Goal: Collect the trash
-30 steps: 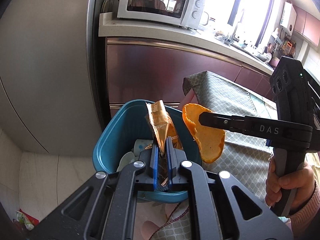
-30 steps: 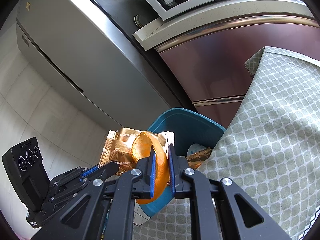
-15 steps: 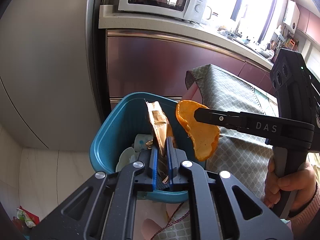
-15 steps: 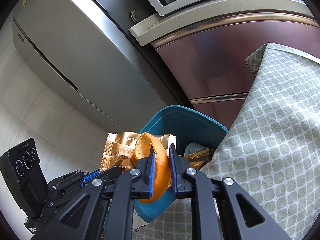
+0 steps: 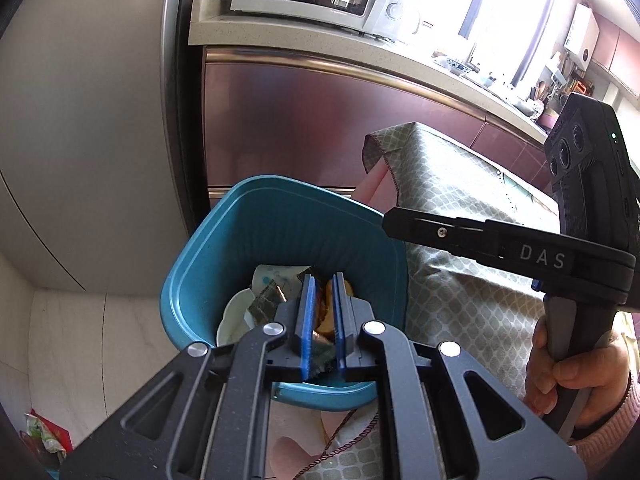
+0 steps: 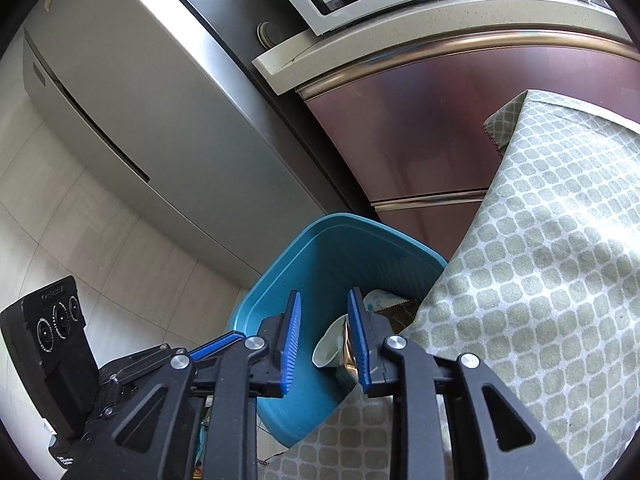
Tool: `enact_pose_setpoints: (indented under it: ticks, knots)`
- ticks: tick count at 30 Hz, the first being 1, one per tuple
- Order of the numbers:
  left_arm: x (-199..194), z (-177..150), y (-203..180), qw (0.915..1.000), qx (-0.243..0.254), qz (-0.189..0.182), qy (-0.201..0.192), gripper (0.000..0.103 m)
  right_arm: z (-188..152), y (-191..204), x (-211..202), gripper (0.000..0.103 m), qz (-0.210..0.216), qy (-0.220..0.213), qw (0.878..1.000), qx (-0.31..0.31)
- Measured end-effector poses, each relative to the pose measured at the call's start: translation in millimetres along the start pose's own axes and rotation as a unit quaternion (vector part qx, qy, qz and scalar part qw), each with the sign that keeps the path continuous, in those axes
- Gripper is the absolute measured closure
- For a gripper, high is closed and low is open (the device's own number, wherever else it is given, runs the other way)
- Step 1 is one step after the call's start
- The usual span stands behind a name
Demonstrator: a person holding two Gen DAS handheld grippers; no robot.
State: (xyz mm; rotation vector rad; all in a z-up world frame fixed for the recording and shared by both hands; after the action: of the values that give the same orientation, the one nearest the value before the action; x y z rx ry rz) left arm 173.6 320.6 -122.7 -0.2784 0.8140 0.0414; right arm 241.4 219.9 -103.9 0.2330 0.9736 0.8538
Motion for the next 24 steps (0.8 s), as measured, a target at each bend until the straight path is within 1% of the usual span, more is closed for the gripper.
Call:
enact_pose_setpoints:
  ticks: [1,2,3,4,6,7,9,10,11,12,13,14,15,17,20,22,24]
  knots:
    - [-1,0,-1,1.0000,0.000,-0.003,-0.002,0.095,0,1,-1,0.078,0.000,-0.001,1.000,-0.002]
    - [-2,0,-2,1.0000,0.000,-0.005,-0.004,0.094,-2,2,-4,0.075,0.001,-0.002,1.000,-0.005]
    - [-4,1,-3,1.0000,-0.001,-0.006,-0.006,0.091,-3,3,-6,0.072,0.002,-0.004,1.000,-0.007]
    - [-6,2,-4,0.9999,-0.002,-0.008,-0.010,0.090,-4,4,-9,0.071,0.003,-0.006,1.000,-0.009]
    - [-12,2,-6,0.9998,-0.001,-0.009,-0.018,0.081,-6,7,-15,0.069,0.003,-0.013,1.000,-0.016]
    - [-16,3,-7,0.9997,-0.001,-0.008,-0.024,0.079,-8,8,-19,0.068,0.003,-0.016,1.000,-0.019]
    - [-24,4,-9,0.9993,0.000,-0.009,-0.036,0.069,-10,11,-28,0.058,0.002,-0.024,0.999,-0.027]
    - [-27,5,-10,0.9991,0.000,-0.007,-0.042,0.066,-11,13,-31,0.056,0.000,-0.029,0.999,-0.033]
    - [-31,6,-10,0.9988,-0.001,-0.005,-0.048,0.060,-12,14,-36,0.054,-0.001,-0.034,0.999,-0.039]
    - [-35,6,-12,0.9985,0.000,-0.003,-0.054,0.056,-14,14,-41,0.052,-0.003,-0.038,0.998,-0.044]
    - [-39,7,-13,0.9982,0.002,-0.001,-0.060,0.055,-16,14,-45,0.050,-0.007,-0.041,0.998,-0.048]
    - [-44,7,-14,0.9978,0.004,0.001,-0.066,0.050,-18,14,-49,0.047,-0.010,-0.045,0.998,-0.052]
    - [-47,8,-16,0.9974,0.005,0.002,-0.072,0.041,-20,13,-54,0.045,-0.013,-0.049,0.997,-0.056]
    - [-56,9,-20,0.9963,0.008,0.004,-0.085,0.034,-24,14,-63,0.043,-0.016,-0.055,0.996,-0.063]
    - [-70,9,-28,0.9941,0.019,0.012,-0.106,0.022,-31,13,-79,0.037,-0.025,-0.075,0.994,-0.072]
    - [-79,8,-34,0.9923,0.026,0.014,-0.121,0.019,-36,14,-91,0.035,-0.028,-0.088,0.993,-0.076]
    - [-89,9,-39,0.9898,0.030,0.016,-0.138,0.011,-41,13,-104,0.027,-0.040,-0.104,0.990,-0.086]
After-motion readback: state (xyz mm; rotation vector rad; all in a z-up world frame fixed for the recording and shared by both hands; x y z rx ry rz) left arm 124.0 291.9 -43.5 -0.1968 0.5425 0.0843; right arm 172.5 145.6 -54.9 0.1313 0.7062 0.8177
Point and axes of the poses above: each gripper's, at about its wrist camera, not at the fingertips, and x roughly the way its jaws point, y to its left, z to its top, the point moved 9 cm from there along x, roughly the way its jaws point
